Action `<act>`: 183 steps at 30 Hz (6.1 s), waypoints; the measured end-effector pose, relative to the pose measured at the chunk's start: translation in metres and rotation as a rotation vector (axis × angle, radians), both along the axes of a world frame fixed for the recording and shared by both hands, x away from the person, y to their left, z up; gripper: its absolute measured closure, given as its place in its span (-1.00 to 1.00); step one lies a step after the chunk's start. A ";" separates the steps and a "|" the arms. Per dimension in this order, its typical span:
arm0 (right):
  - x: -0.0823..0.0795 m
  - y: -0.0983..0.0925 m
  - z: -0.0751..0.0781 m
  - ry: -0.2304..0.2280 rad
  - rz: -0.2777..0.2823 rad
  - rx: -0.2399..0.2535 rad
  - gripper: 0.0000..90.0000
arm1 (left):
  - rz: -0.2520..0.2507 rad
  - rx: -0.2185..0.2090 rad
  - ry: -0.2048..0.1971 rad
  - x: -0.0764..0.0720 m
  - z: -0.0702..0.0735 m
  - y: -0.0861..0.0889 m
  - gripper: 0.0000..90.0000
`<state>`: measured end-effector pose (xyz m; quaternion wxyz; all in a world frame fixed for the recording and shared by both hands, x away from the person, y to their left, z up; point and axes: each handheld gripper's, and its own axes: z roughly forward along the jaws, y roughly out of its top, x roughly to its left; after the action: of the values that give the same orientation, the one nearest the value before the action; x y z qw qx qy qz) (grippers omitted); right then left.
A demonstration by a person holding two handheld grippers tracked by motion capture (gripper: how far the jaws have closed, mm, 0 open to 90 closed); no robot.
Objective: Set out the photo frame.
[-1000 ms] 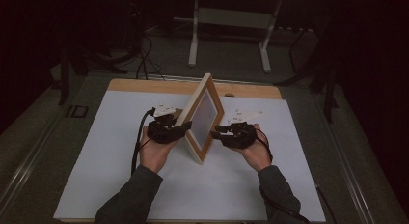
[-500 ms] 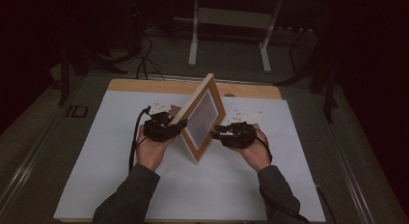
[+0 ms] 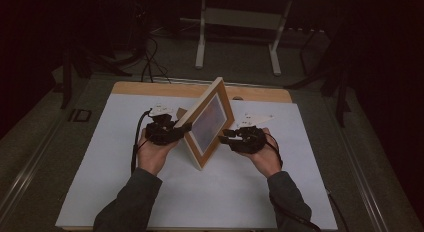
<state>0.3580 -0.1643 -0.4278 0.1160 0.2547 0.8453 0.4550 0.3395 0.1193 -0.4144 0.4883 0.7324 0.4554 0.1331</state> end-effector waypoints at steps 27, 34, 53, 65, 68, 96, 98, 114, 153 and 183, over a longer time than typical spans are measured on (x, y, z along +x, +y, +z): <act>0.001 -0.006 0.001 0.002 -0.013 0.002 0.46 | -0.159 -0.027 0.001 0.011 -0.001 0.026 0.57; 0.001 -0.010 0.002 -0.001 -0.020 0.004 0.46 | -0.191 -0.046 -0.002 0.015 -0.001 0.030 0.59; 0.003 -0.017 0.002 0.003 -0.037 0.001 0.46 | -0.267 -0.060 0.002 0.025 -0.003 0.047 0.61; 0.004 -0.021 0.004 0.001 -0.049 -0.002 0.44 | -0.314 -0.063 0.008 0.031 -0.003 0.053 0.61; 0.006 -0.023 0.002 0.008 -0.055 -0.011 0.44 | -0.322 -0.065 0.006 0.032 -0.004 0.054 0.61; 0.016 -0.039 0.010 -0.024 -0.159 -0.046 0.33 | -0.430 -0.036 -0.005 0.034 0.001 0.049 0.61; 0.017 -0.040 0.011 -0.025 -0.169 -0.045 0.33 | -0.446 -0.036 -0.009 0.034 0.002 0.048 0.61; 0.023 -0.059 0.025 -0.039 -0.253 -0.005 0.30 | -0.527 -0.034 -0.034 0.029 0.003 0.042 0.61; 0.063 -0.049 0.015 0.032 -0.062 0.062 -0.22 | -0.573 -0.013 -0.051 0.027 0.005 0.039 0.58; 0.057 -0.067 0.011 0.042 -0.081 0.101 0.24 | -0.147 0.073 -0.072 -0.008 -0.010 0.031 0.48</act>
<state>0.4149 -0.2318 -0.4171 0.1035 0.3036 0.8127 0.4864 0.3315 0.1507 -0.4247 0.4859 0.7759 0.3774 0.1396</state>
